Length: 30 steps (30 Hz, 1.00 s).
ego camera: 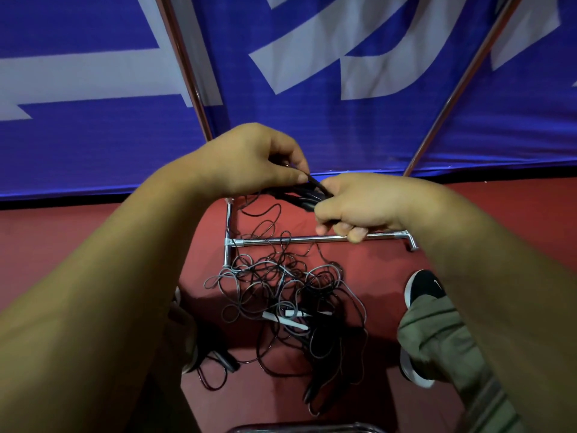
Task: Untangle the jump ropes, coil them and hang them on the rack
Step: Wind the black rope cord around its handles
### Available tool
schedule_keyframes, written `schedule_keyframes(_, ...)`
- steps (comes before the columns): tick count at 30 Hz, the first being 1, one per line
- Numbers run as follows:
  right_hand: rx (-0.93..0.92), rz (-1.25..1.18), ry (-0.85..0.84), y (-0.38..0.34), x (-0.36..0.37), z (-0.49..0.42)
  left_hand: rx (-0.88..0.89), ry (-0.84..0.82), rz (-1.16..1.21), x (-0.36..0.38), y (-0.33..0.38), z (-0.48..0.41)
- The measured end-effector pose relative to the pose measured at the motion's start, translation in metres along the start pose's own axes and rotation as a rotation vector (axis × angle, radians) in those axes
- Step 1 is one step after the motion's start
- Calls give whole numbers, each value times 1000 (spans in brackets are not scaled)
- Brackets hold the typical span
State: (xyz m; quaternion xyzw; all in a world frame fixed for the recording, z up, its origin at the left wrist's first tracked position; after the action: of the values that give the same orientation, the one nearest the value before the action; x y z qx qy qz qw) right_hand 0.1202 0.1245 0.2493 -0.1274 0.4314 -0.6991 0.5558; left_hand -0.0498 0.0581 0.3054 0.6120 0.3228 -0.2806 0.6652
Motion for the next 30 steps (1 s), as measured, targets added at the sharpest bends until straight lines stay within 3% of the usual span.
schedule_keyframes(6, -93, 262, 55, -11, 2, 8, -43, 73, -68, 5, -11, -4)
schedule_keyframes(11, -66, 277, 91, -8, 3, 2, -35, 92, -78, 6, -11, -7)
schedule_keyframes(15, -8, 121, 158, 3, -4, -11, -22, 2, -42, 6, 2, -3)
schedule_keyframes(19, -43, -65, 267, 2, -13, -17, -92, 26, -12, 2, 7, 0)
schedule_keyframes(22, -109, -198, 319, -2, -17, -18, -219, -124, 61, 7, -1, 6)
schedule_keyframes(24, -122, -300, 287, -4, -14, -17, -309, -223, 164, 14, -8, 11)
schedule_keyframes(26, -132, -369, 233, -7, -10, -15, -383, -223, 216, 17, -15, 12)
schedule_keyframes(30, -144, -544, 171, -13, -7, -13, -380, -221, 252, 24, -13, 9)
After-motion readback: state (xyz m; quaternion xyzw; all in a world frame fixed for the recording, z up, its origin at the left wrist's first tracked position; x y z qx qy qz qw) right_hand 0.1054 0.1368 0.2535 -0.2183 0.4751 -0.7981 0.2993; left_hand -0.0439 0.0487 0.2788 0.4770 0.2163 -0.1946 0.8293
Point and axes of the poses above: each hand's wrist, its own z-axis away from the middle knuckle, its own x-axis out of the palm, y = z × x, the point moved 4 cm from there along -z, towards the middle knuckle, and after that the axes turned 6 degrees about y, right-handed, at the moved point
